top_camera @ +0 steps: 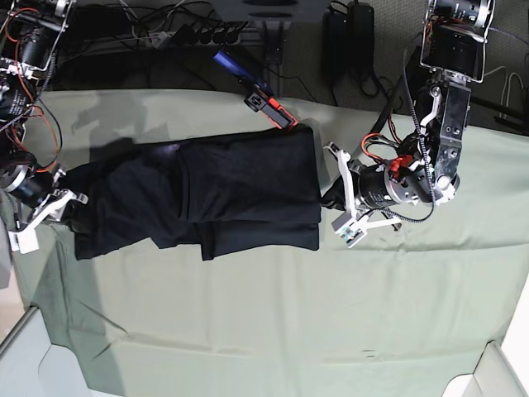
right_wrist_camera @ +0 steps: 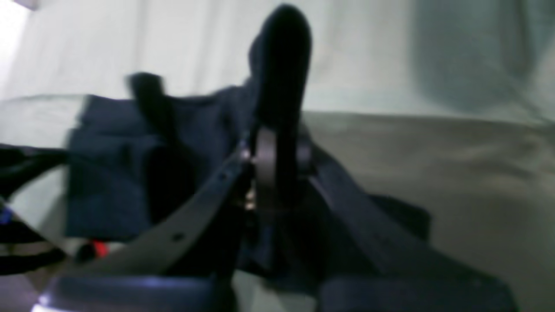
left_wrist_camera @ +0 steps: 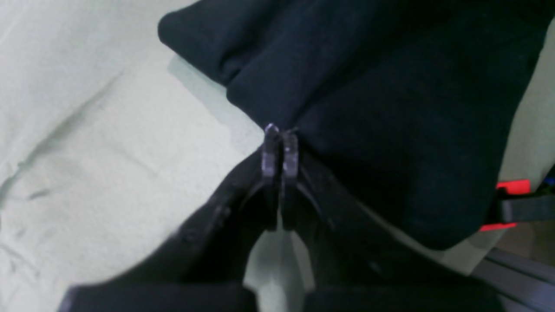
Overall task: Fold the T-shirt properly
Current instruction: 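Grasp the shirt's end with the right gripper and fold it over the stack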
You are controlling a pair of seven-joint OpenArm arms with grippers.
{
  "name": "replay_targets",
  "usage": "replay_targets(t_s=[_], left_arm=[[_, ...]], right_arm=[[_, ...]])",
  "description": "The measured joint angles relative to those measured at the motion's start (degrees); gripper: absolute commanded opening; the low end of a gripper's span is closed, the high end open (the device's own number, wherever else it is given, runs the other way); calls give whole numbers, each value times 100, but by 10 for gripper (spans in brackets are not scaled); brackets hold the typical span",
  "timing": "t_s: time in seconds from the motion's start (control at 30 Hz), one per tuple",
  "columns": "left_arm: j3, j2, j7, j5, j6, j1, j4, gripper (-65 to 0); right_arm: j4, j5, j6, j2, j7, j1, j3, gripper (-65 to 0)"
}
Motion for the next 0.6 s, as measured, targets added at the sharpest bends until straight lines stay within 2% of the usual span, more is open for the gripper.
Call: replay_targets(t_s=[0.3, 0.43, 0.6], left_arm=[[7, -85, 20, -7, -2, 205, 0, -650], [9, -221, 17, -11, -2, 201, 0, -650], [7, -205, 15, -55, -2, 201, 0, -650]], right_arm=[[455, -136, 2, -1366, -11, 0, -804, -650], [723, -302, 2, -1808, -11, 0, -1281, -650], [796, -525, 4, -2227, 74, -2, -1864, -650]])
